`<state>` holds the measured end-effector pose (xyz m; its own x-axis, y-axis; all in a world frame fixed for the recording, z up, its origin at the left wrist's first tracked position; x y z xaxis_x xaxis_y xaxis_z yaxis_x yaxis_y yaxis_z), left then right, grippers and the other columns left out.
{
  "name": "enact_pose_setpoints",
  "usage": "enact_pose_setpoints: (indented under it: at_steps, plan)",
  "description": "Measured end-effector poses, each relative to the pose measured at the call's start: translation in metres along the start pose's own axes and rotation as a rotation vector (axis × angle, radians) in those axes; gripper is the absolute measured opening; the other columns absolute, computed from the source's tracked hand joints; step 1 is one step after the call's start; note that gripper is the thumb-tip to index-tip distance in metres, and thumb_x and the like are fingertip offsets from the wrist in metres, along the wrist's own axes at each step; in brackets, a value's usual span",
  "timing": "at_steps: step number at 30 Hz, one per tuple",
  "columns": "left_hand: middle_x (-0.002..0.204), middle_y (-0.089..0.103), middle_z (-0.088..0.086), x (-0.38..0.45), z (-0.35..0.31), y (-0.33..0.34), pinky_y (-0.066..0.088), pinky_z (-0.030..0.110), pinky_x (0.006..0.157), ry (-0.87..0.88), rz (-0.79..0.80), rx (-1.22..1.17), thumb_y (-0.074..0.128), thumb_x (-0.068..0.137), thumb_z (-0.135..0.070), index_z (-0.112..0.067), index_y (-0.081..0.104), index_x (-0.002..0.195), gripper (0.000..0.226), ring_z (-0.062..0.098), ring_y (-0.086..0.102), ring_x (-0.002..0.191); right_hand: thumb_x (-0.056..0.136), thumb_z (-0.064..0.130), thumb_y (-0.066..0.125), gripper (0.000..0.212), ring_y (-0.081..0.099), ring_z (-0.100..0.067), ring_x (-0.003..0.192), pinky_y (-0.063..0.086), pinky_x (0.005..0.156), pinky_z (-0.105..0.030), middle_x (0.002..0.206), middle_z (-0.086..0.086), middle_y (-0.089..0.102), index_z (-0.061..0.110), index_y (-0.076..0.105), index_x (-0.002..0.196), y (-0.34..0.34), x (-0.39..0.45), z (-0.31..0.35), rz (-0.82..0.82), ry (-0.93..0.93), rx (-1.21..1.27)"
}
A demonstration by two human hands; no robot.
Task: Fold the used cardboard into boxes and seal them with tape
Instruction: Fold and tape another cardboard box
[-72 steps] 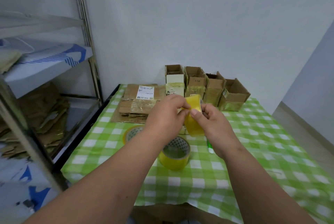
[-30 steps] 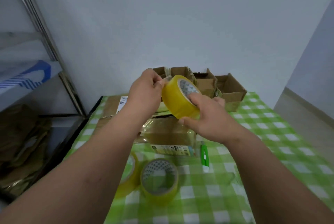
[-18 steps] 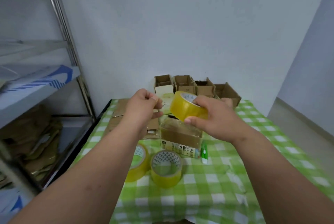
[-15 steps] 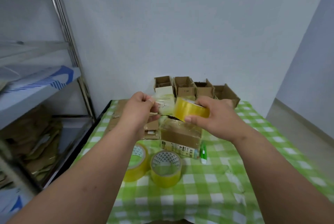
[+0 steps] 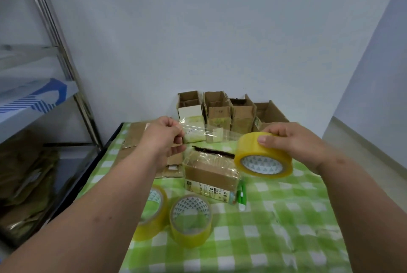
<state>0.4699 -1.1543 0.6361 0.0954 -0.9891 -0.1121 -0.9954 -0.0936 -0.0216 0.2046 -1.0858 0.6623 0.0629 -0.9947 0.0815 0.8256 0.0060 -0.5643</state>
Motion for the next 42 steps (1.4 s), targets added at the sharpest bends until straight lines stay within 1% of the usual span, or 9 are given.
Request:
enact_pose_setpoints:
  at_steps: [4,10,13,19,23,31,34,37,42]
  plan:
    - [0.074,0.056,0.006,0.013,0.006,0.007,0.056,0.034,0.064,-0.029,-0.012,0.015,0.049,0.100,-0.003,-0.011,0.054,0.082,0.019,0.013,0.047,0.061,0.089,0.033,0.067,0.018,0.068,-0.022,0.078,0.051,0.072,-0.035,0.085,-0.005,0.072,0.016,0.072,0.088,-0.003,0.013,-0.012,0.029,0.043,-0.047]
    - [0.072,0.055,0.006,0.031,0.020,0.001,0.053,0.034,0.059,-0.066,-0.036,0.054,0.048,0.098,0.002,-0.011,0.053,0.082,0.020,0.013,0.045,0.056,0.086,0.038,0.070,0.027,0.069,-0.022,0.069,0.053,0.065,-0.036,0.072,-0.002,0.070,0.014,0.070,0.074,-0.006,0.026,-0.032,0.060,0.136,-0.132]
    - [0.072,0.056,0.007,0.033,0.030,0.000,0.052,0.032,0.055,-0.096,-0.042,0.104,0.046,0.096,0.004,-0.011,0.053,0.080,0.022,0.014,0.045,0.056,0.086,0.039,0.071,0.026,0.071,-0.023,0.074,0.057,0.070,-0.040,0.080,-0.006,0.073,0.013,0.073,0.082,-0.002,0.026,-0.038,0.077,0.161,-0.195]
    - [0.069,0.053,0.008,0.035,0.047,0.000,0.050,0.028,0.051,-0.220,-0.030,0.068,0.047,0.095,0.003,-0.009,0.051,0.085,0.017,0.015,0.044,0.050,0.087,0.046,0.068,0.030,0.065,-0.016,0.078,0.047,0.063,-0.029,0.081,-0.002,0.069,0.017,0.074,0.079,0.005,0.030,-0.040,0.085,0.223,-0.311]
    - [0.064,0.055,0.011,0.040,0.052,-0.001,0.049,0.025,0.046,-0.289,-0.044,0.072,0.050,0.088,0.006,-0.004,0.056,0.083,0.012,0.017,0.046,0.051,0.088,0.045,0.067,0.033,0.064,-0.020,0.083,0.049,0.073,-0.033,0.086,-0.006,0.069,0.012,0.074,0.081,0.011,0.036,-0.040,0.106,0.264,-0.336]
    - [0.067,0.053,0.013,0.048,0.059,0.003,0.048,0.025,0.040,-0.356,-0.013,0.033,0.047,0.091,0.003,-0.001,0.056,0.083,0.013,0.019,0.050,0.055,0.086,0.041,0.069,0.040,0.059,-0.021,0.072,0.044,0.067,-0.031,0.077,-0.008,0.064,0.001,0.069,0.080,0.014,0.044,-0.045,0.136,0.339,-0.343]
    - [0.067,0.055,0.014,0.046,0.060,0.002,0.046,0.024,0.040,-0.331,-0.012,0.046,0.046,0.093,0.002,-0.001,0.055,0.084,0.013,0.019,0.051,0.053,0.086,0.040,0.069,0.038,0.062,-0.023,0.075,0.047,0.068,-0.032,0.081,-0.009,0.067,0.003,0.071,0.080,0.015,0.044,-0.046,0.150,0.336,-0.344]
    - [0.072,0.053,0.012,0.043,0.054,0.002,0.035,0.025,0.044,-0.155,-0.002,0.075,0.043,0.094,0.001,-0.009,0.050,0.083,0.017,0.017,0.044,0.053,0.086,0.041,0.069,0.032,0.064,-0.023,0.081,0.049,0.074,-0.034,0.085,-0.008,0.069,0.011,0.073,0.077,0.012,0.042,-0.045,0.136,0.318,-0.343]
    - [0.096,0.065,0.003,0.039,0.042,0.007,0.033,0.026,0.052,-0.010,0.109,-0.012,0.043,0.100,-0.005,-0.017,0.046,0.079,0.025,0.016,0.050,0.067,0.086,0.038,0.069,0.032,0.064,-0.027,0.086,0.050,0.078,-0.037,0.088,-0.013,0.068,0.006,0.072,0.081,0.011,0.041,-0.045,0.139,0.317,-0.379]
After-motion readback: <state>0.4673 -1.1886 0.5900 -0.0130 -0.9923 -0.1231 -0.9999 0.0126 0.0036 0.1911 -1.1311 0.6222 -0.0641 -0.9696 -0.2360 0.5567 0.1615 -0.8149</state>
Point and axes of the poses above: each hand's wrist, its own x-axis towards the middle knuckle, its own y-axis out of the palm, z = x × y, the point moved 1 cm from there along x, towards the middle knuckle
